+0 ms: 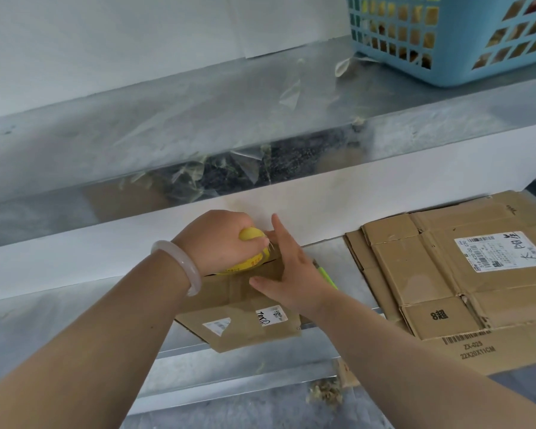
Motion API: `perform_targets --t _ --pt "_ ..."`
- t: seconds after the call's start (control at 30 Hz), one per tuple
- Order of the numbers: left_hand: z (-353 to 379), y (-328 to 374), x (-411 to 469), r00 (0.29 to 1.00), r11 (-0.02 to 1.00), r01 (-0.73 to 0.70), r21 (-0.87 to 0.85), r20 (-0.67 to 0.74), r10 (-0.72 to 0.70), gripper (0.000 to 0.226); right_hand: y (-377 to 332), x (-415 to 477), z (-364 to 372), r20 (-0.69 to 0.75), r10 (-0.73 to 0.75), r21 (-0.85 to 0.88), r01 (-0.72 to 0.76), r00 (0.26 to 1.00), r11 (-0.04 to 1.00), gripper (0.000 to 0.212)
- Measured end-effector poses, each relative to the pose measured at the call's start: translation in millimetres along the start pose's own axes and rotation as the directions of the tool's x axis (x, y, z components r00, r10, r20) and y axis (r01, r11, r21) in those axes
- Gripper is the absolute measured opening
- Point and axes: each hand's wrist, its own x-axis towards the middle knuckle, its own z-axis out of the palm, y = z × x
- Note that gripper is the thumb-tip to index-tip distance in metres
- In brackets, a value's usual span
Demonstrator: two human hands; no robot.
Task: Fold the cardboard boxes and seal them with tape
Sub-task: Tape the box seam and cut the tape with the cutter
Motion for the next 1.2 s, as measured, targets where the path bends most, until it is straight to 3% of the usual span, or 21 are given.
perform_targets --t 0.13,0.3,0.4,0.67,0.77,0.83,0.93,1.1,1.2 --pt "2 -7 -1 0.996 0.997 -0.038 -0.068 -0.079 0.033 0.034 5 3 1 -0.013 0.010 -0.072 -0.011 1.000 0.997 0.103" --pt "14 -34 -11 0.990 0.924 -0.061 -0.378 -0.138 0.009 0.029 1 3 -1 -0.015 -0.003 -0.247 0.000 1.000 0.969 0.092" --pt "16 -50 -20 0.982 0.892 -0.089 -0.443 -0.189 0.005 0.037 -4 0 -2 -0.026 -0.033 -0.322 0.023 0.999 0.947 0.083" --pt "4 -64 -31 0.968 0.968 -0.038 -0.249 -0.248 -0.026 0.039 -14 -4 -7 0.029 -0.044 -0.455 0.052 0.999 0.889 0.075" --pt "0 -71 -37 0.964 0.996 0.064 0.069 -0.261 -0.044 0.044 -14 -3 -8 0.049 -0.039 -0.480 0.057 0.998 0.875 0.073" --pt "1 -79 -42 0.962 0.986 0.061 0.155 -0.273 -0.016 0.050 -14 -1 -8 0.066 -0.025 -0.487 0.054 0.998 0.872 0.073" --pt "1 -96 -52 0.954 0.999 -0.050 0.014 -0.297 0.052 0.058 -11 0 -7 0.081 -0.040 -0.517 0.077 0.996 0.852 0.073" --pt "-2 -112 -65 0.950 0.929 -0.154 -0.335 -0.307 0.047 0.035 -11 1 -8 0.106 -0.047 -0.546 0.098 0.993 0.832 0.071" --pt "3 -121 -66 0.949 0.980 -0.111 -0.165 -0.312 0.055 0.050 -11 1 -8 0.115 -0.053 -0.552 0.108 0.992 0.827 0.069"
